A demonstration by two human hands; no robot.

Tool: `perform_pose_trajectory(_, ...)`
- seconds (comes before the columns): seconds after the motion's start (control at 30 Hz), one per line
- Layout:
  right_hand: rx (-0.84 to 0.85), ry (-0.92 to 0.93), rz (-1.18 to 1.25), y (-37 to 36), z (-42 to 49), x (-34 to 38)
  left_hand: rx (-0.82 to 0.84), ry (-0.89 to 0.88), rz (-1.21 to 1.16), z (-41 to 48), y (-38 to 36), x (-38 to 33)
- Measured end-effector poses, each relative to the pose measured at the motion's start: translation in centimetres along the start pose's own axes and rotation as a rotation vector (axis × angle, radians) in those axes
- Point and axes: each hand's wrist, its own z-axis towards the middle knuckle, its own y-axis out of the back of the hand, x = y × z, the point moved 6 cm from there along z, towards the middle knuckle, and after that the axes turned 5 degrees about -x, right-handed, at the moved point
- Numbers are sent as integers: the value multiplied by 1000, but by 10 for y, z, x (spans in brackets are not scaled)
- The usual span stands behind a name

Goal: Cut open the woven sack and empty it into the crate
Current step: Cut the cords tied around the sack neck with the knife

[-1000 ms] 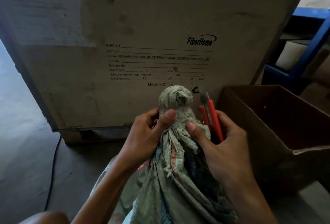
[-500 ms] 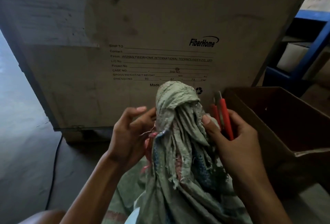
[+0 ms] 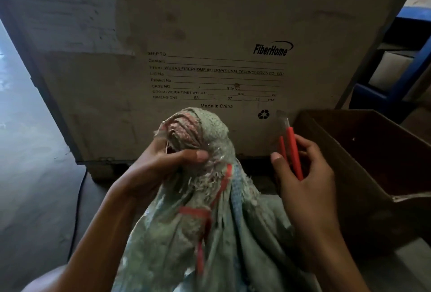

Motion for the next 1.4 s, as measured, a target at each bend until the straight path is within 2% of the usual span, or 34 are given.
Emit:
perform_pose_trajectory(0.1, 8, 27, 30, 2, 0, 8, -201, -1, 312, 3, 13, -1)
perform_pose_trajectory(0.17, 54, 41, 44, -1, -4, 12, -374, 93, 457, 5, 26, 8)
perform_pose_trajectory(0.2, 94, 39, 54, -5, -7, 14, -400, 138, 495, 3, 28, 12)
perform_pose_trajectory(0.37, 271, 38, 47, -32, -31, 15, -209, 193, 344, 5, 4, 17)
perform_pose_trajectory(0.5, 256, 103, -13, -40, -34, 11, -43, 197, 286, 3, -11, 10)
perform_pose_trajectory(0.63, 286, 50, 22, -37, -27, 7, 116, 125, 312, 4, -8, 8)
perform_pose_trajectory(0.7, 283, 40, 32, -33, -22, 6, 229, 148, 306, 1, -8, 12)
perform_pose_trajectory(0.77, 281, 27, 33, -31, -19, 2, 274, 182, 288, 0, -5, 19)
perform_pose_trajectory(0.9, 230, 49, -11, -28, -20, 2, 194, 209, 269, 2, -3, 23)
perform_pose_trajectory(1.03, 125, 189, -92, -20, -21, 16, 98, 185, 199, 5, -2, 20)
perform_pose_trajectory(1.3, 86, 574, -343, -21, -36, 42, -69, 255, 91, 7, -6, 16)
perform_pose_trajectory(1.4, 101, 628, -346, -26, -44, 43, -84, 253, 51, 12, -12, 17)
